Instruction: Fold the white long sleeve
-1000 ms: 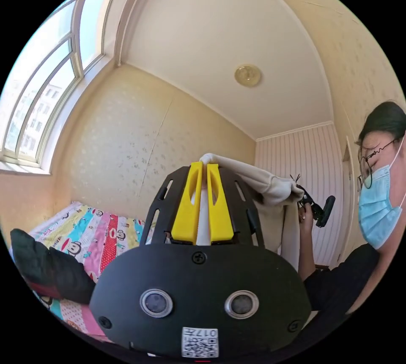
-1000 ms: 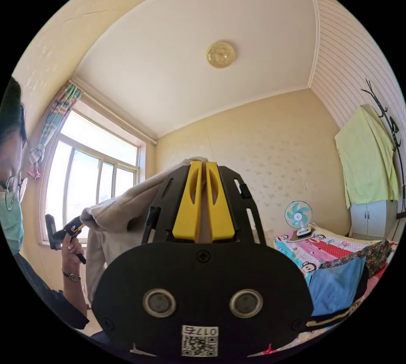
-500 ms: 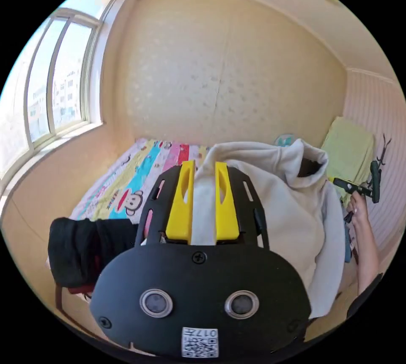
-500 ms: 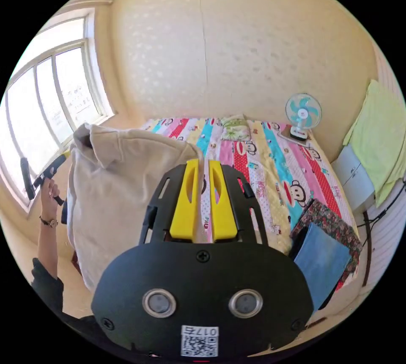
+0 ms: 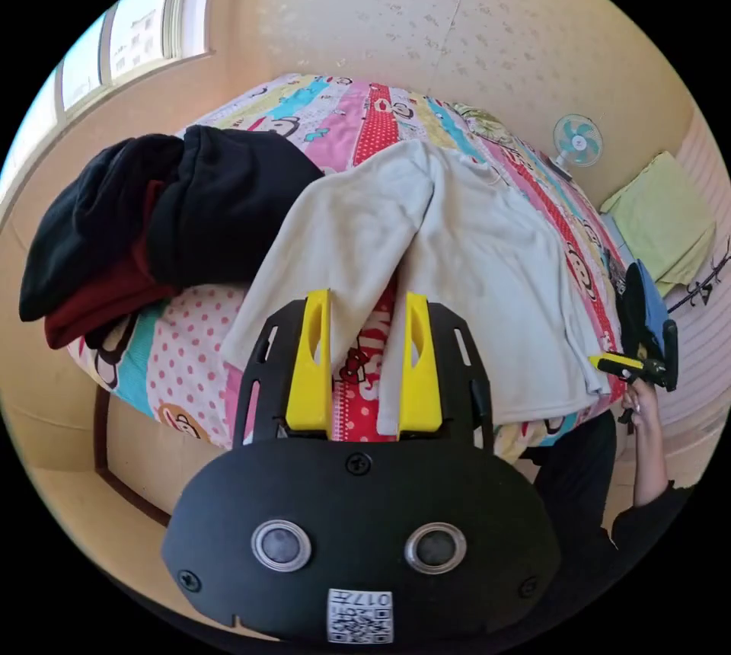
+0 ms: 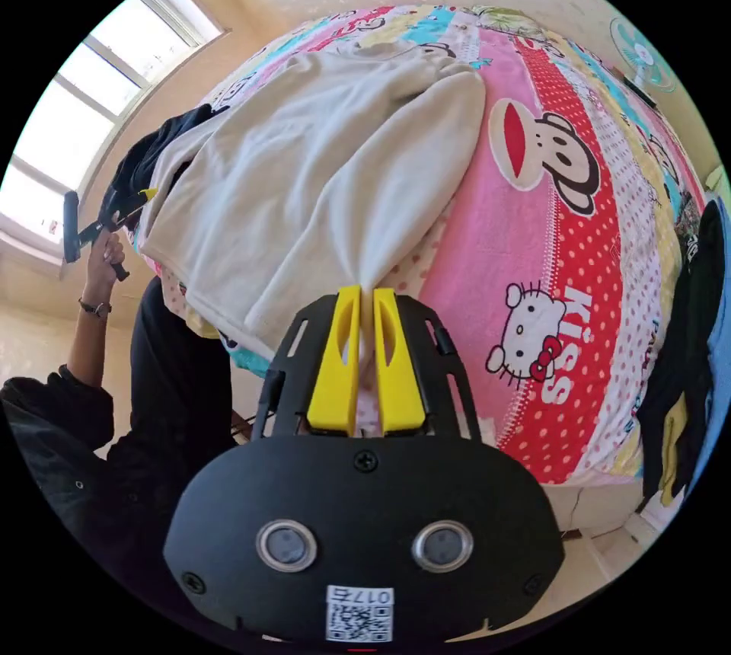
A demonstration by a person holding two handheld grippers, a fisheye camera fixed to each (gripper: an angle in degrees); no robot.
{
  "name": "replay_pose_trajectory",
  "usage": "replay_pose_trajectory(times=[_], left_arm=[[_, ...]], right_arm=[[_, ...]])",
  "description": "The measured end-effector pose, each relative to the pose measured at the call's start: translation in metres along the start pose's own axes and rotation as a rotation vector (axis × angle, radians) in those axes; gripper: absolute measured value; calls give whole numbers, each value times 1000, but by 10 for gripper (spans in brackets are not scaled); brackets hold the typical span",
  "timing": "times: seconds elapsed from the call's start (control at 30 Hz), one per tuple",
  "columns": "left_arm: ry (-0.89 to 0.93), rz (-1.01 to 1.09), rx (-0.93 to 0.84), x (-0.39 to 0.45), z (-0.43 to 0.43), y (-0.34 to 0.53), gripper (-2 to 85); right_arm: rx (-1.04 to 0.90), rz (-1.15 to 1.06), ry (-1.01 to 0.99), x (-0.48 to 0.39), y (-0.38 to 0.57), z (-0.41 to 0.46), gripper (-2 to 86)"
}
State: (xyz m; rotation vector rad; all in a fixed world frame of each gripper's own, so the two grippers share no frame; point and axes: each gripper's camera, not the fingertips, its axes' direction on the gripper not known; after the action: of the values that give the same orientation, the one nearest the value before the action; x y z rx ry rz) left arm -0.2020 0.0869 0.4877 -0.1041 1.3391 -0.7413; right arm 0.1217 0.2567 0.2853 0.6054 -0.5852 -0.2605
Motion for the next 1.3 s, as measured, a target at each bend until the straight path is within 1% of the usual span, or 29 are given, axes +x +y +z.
replay_pose_trajectory(times=[0.07,0.1,0.13,0.17,0.2,0.23,0.27,0.3,0.33,0.37,0.4,0.43,0.47,0.53,0.57,0.6,0.63,0.7,0.73,0.8,0.87,0.97,1.0,1.1,1.17,1.23,1.3], left_arm=[[178,3,-59,-18,-8,0,138],[222,-2,-73,-22,-9,-1,139],[304,-12,-87,-29,-12,-2,143],[363,-20,-92,-35,-14,-4,144],[374,-25,-92,-38,-16,-4,145],[359,-33,-88,-43,-18,-6,145],[316,-48,-88,-48,-20,-7,145],[298,-55,-86,-51,-22,-8,145],[283,-62,-81,-55,-25,-11,145],[293,-73,-84,-60,-26,-14,144],[304,-80,-90,-62,-25,-16,142],[326,-95,-111,-67,-20,-21,139],[338,-116,-149,-72,-11,-27,136],[339,-154,-170,-78,-5,-33,122],[320,-162,-163,-81,-10,-38,98],[320,-155,-171,-82,-13,-41,79],[333,-135,-200,-84,-20,-47,52],[346,-96,-202,-89,-39,-54,34],[359,-54,-183,-92,-58,-57,29],[358,10,-198,-96,-86,-59,25],[420,116,-317,-95,-110,-53,28],[507,128,-392,-97,-120,-33,47],[514,107,-392,-100,-119,-29,58],[496,-121,-274,-141,-117,-17,114],[678,-360,-74,-192,-121,-19,138],[768,-499,55,-223,-123,-27,151],[785,-580,126,-242,-121,-45,164]], right_arm=[[35,28,96,23,-2,-36,42],[106,92,198,44,1,-70,43],[188,211,341,69,9,-102,47],[231,283,410,83,15,-117,50],[308,446,493,108,33,-141,65],[353,544,481,124,51,-155,89],[371,564,453,128,58,-158,105],[404,567,373,128,71,-157,125],[426,523,250,120,79,-144,132],[427,488,172,114,81,-134,133],[408,415,8,102,81,-108,136],[357,356,-127,87,77,-74,136],[313,339,-181,80,74,-54,136],[84,279,-359,46,64,31,126],[29,267,-393,38,63,49,121],[73,281,-321,26,72,57,95],[91,226,-241,17,81,49,54],[43,189,-282,21,91,34,44],[78,189,-310,31,104,15,40],[132,181,-304,46,129,-21,36],[133,151,-272,57,156,-54,34],[38,95,-218,65,195,-70,31],[21,130,-208,73,208,-62,30],[-8,308,-245,96,235,-35,29],[53,343,-308,101,247,-33,30],[124,357,-372,100,251,-33,32],[114,333,-385,93,241,-28,34]])
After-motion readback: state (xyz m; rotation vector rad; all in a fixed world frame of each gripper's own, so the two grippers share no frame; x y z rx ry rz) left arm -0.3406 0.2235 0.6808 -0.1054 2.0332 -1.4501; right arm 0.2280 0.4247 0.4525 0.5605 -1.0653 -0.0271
